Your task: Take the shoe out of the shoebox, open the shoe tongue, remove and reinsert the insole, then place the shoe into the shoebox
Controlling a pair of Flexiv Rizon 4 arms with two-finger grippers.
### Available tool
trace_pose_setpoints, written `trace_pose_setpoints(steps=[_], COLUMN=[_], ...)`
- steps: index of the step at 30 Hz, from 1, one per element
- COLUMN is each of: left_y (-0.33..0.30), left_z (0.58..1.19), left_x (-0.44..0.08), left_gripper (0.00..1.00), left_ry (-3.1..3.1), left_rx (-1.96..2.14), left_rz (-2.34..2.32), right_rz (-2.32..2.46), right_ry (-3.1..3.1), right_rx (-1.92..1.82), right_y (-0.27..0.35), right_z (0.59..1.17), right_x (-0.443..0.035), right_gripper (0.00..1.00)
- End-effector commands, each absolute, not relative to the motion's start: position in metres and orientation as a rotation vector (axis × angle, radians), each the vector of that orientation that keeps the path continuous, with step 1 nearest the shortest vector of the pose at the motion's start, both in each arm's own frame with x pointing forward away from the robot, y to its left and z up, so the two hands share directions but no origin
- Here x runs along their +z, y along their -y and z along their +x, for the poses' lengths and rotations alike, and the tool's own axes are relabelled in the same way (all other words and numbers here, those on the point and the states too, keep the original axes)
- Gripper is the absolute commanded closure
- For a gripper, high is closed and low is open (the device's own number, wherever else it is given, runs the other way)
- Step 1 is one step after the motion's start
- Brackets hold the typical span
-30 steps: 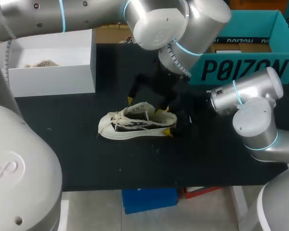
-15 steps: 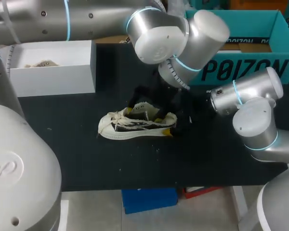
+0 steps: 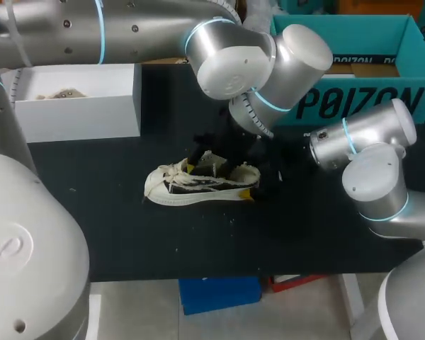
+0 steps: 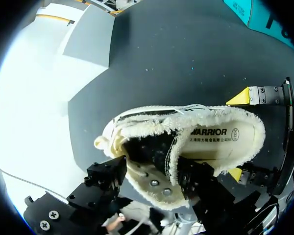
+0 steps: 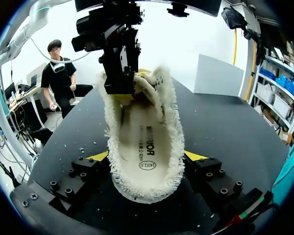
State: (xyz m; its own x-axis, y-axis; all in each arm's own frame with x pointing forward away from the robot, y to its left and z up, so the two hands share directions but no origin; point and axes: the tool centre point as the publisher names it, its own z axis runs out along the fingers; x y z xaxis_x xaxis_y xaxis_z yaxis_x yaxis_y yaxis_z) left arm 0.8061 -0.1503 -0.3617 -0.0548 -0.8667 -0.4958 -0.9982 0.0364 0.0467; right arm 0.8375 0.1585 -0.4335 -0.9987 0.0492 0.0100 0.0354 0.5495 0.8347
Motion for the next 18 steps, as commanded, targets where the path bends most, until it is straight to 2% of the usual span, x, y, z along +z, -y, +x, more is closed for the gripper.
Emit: trace_pose_setpoints(steps=[1, 18], left_y=[0.151, 0.137], left_z=[0.806, 0.815], left_x=[-0.362, -0.337], left_gripper=[1.0, 1.0], left_ry=[-1.986, -1.94], left_rx=[0.551, 0.468], left_rz=[-1.888, -1.937], right_rz=[0.079, 0.079], right_ry=[-2.756, -2.756], right_rx=[1.477, 1.477], right_y=[-0.161, -0.161], right_z=[0.839, 0.839], right_x=[-0.435, -0.435], right_gripper=[1.0, 1.0])
